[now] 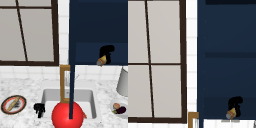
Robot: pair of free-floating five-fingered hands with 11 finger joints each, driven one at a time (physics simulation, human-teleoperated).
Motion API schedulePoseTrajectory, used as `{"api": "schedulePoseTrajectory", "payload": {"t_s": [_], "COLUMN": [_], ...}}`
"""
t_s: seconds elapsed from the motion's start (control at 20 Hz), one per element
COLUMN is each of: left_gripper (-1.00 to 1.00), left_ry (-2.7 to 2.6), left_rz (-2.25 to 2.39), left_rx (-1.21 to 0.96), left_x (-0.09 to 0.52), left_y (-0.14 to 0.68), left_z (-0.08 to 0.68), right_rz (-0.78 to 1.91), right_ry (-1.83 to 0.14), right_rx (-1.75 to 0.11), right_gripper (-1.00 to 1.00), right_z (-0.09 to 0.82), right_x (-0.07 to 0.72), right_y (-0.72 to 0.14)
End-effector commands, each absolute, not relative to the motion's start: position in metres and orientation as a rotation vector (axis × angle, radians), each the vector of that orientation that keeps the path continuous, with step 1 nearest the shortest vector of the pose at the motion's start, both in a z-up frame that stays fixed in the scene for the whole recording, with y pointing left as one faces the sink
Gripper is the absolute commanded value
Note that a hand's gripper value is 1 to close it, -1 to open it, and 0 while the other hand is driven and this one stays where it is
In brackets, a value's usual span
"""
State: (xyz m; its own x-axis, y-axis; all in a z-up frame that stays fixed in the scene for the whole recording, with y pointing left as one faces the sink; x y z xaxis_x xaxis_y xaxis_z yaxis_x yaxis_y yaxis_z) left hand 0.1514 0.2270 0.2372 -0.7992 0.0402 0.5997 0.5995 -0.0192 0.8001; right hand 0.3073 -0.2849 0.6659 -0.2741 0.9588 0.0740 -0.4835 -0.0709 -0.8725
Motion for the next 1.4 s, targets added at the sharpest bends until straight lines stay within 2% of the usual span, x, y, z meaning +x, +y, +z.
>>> {"api": "schedulePoseTrajectory", "payload": {"t_s": [0.0, 0.6, 1.35], "left_gripper": [0.0, 0.0, 0.0], "left_ry": [-1.861, -1.861, -1.861], "left_rz": [-1.872, -1.872, -1.872], "left_rx": [-0.666, -0.666, -0.666], "left_x": [0.151, 0.151, 0.151], "left_y": [0.227, 0.227, 0.227], "left_z": [0.237, 0.237, 0.237], "right_rz": [1.599, 1.491, 1.516], "right_ry": [-0.992, -0.81, -0.834], "right_rx": [-0.662, -0.759, -0.758], "right_gripper": [1.0, 1.0, 1.0], "right_z": [0.653, 0.562, 0.441], "right_x": [0.277, 0.256, 0.216], "right_y": [-0.288, -0.27, -0.319]}}
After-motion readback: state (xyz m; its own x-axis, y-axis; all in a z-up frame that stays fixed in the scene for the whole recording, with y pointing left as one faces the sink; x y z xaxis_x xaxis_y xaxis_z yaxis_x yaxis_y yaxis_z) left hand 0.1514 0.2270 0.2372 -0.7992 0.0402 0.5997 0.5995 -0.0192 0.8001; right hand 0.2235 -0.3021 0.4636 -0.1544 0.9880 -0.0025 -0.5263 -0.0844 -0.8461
